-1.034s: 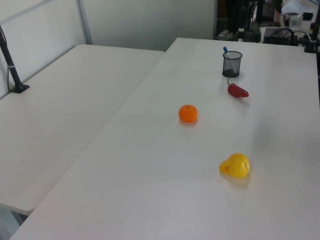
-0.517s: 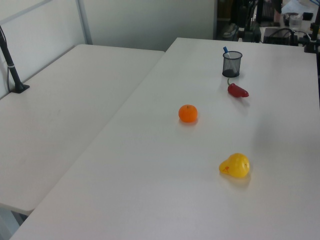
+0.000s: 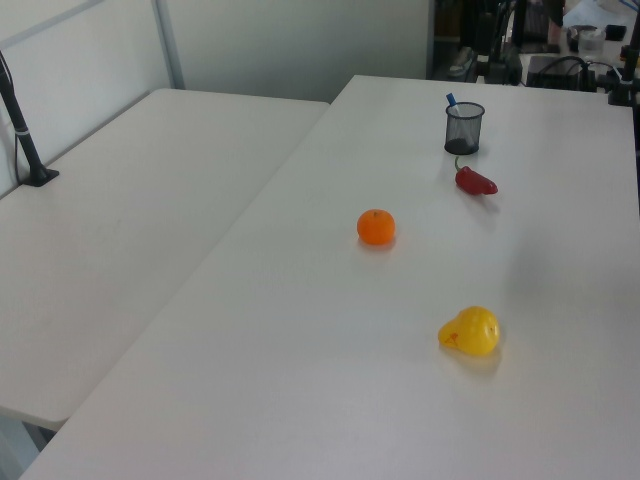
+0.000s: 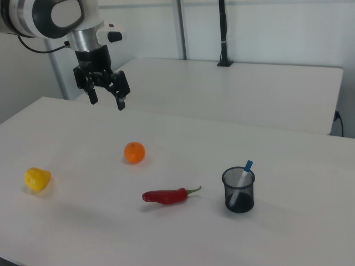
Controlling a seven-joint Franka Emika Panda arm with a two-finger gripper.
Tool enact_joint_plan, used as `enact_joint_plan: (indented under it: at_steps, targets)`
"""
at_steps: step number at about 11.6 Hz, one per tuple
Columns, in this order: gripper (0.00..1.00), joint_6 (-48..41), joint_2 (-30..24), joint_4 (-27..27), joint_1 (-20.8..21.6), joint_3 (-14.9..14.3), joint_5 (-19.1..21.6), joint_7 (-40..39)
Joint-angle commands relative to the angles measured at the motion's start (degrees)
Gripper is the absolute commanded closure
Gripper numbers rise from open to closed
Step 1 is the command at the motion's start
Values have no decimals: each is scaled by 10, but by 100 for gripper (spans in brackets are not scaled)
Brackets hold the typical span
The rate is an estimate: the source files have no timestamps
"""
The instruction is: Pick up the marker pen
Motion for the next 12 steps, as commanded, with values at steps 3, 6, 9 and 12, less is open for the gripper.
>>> enact_joint_plan:
  at_steps: [3,6,9,12]
  targets:
    - [0,-7,-5,-1,4,-2,-6,10]
    - [0,-7,-7,0,2,-3,-6,19]
    - [0,-7,-8,1,0,-6,-7,21]
    - [0,7,-4,21,-33,-12,-8,14]
